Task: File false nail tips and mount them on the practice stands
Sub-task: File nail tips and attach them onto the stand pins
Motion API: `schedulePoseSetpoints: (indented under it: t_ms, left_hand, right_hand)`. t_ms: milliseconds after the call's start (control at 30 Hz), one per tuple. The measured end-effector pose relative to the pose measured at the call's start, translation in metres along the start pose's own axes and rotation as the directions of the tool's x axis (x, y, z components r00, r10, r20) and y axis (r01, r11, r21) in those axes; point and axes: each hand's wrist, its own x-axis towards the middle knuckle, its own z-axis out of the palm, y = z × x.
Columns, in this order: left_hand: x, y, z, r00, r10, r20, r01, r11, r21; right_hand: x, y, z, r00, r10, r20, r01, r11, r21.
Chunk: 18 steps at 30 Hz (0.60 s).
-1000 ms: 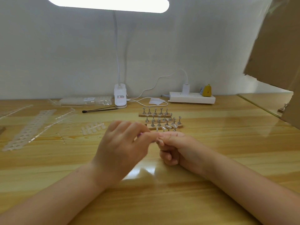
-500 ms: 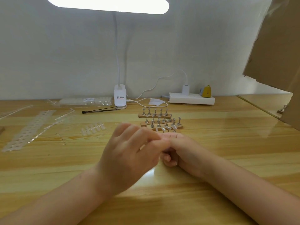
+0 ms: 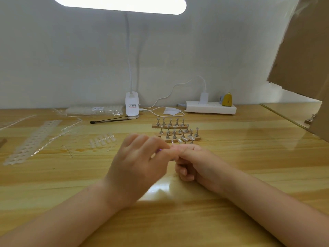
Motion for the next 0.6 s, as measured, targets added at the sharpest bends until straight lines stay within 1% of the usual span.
schedulePoseSetpoints:
  t_ms: [100,200,267,367,433,533,600]
  left_hand:
    - [0.0,-0.006,-0.003,0.998,-0.052,-0.02,0.052,0.999,0.013]
    - [0.003,0.012,0.0,0.997,0.028,-0.076,-0.033,0.997,-0.069]
    - [0.003,0.014,0.001,0.998,0.044,-0.04,-0.046,0.996,-0.072]
    - [-0.002,-0.005,0.0,0.999,-0.03,0.036,0.03,1.0,-0.002]
    - [-0.003,-0.011,-0.002,0.998,-0.059,0.022,0.059,0.998,0.003]
    - [0.001,0.006,0.001,0.999,-0.002,-0.036,-0.001,0.997,-0.078]
    - [0.002,0.012,0.002,1.0,0.02,-0.022,-0.022,0.995,-0.097]
  right_hand:
    - [0.001,0.001,0.0,1.0,0.005,-0.026,-0.005,1.0,0.019]
    - [0.0,0.002,0.0,1.0,0.008,-0.004,-0.008,0.999,-0.035]
    - [0.0,0.002,0.001,1.0,0.005,0.015,-0.004,0.998,-0.057]
    - [0.001,0.002,0.0,0.999,0.003,-0.036,-0.003,1.0,-0.007]
    - [0.002,0.003,-0.001,0.998,0.007,-0.055,-0.006,1.0,0.011]
    - [0.002,0.003,0.0,1.0,0.004,-0.02,-0.004,0.999,-0.034]
    - [0.001,0.002,0.0,1.0,-0.006,0.025,0.007,0.999,-0.047]
